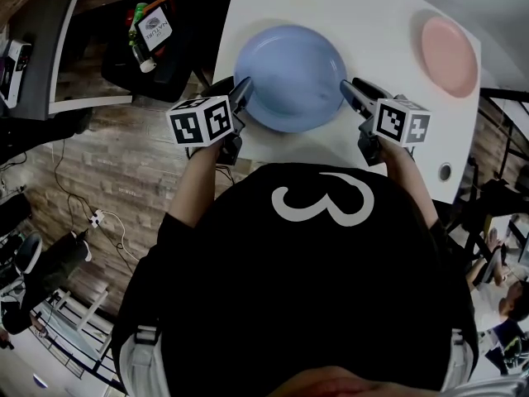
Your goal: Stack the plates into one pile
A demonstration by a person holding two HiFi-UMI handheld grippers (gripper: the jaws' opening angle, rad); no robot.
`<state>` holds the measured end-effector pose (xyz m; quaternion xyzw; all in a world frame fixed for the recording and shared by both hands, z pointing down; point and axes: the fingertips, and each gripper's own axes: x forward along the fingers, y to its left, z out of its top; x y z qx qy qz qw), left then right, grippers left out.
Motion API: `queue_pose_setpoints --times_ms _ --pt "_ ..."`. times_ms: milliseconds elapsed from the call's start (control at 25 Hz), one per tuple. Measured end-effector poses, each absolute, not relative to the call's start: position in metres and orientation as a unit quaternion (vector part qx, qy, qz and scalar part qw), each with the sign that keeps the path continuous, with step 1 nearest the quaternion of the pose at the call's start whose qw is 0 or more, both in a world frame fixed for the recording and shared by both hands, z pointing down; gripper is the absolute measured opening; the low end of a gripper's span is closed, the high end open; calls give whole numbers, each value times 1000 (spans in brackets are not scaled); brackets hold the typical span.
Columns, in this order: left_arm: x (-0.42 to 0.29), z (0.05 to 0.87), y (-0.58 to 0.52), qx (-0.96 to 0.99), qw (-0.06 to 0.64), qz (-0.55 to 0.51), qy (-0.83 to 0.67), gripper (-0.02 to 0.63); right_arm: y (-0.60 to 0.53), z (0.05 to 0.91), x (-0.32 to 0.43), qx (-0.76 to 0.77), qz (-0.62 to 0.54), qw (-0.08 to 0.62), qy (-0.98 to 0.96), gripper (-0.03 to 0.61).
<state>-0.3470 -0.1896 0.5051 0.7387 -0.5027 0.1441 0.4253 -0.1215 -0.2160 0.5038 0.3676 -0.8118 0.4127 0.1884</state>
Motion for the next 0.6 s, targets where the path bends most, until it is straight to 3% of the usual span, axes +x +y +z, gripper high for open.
queue_pose_setpoints --times_ms 600 --pt "-343 484 -182 723 364 201 -552 176 -205 487 -85 354 440 145 -812 152"
